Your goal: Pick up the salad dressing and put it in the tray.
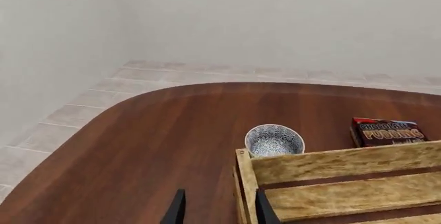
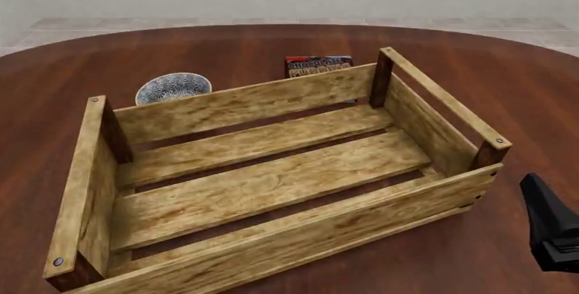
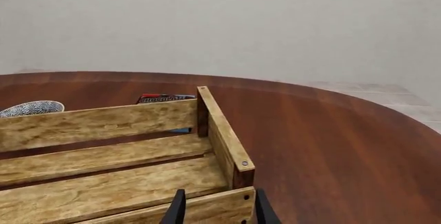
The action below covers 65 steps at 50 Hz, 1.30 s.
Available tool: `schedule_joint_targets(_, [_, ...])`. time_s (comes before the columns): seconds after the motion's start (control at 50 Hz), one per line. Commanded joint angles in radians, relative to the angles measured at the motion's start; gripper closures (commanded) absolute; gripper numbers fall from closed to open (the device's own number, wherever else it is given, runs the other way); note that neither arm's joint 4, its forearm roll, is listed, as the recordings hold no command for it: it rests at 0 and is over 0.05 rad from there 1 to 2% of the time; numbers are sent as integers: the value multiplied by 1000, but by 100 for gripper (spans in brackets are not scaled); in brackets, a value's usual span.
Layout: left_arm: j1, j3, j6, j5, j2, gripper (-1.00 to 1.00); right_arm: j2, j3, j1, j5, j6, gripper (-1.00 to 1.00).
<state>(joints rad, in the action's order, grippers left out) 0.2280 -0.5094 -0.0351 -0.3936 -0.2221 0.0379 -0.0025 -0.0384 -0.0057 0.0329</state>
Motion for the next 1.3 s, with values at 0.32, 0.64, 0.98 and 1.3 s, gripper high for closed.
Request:
schedule_joint_targets(0.32, [204, 16, -3, -38, -84, -100, -7, 0, 7, 1, -28, -100])
schedule_joint_targets(0.64, [249, 0, 1, -130, -95, -100, -2, 0, 4, -2, -28, -100])
schedule_joint_targets(0.98, [305, 36, 18, -152, -89, -100, 10, 1, -2, -11, -20, -100])
schedule_joint_targets(1.3, [350, 74, 40, -172, -60, -100, -1, 1, -8, 2, -13, -100])
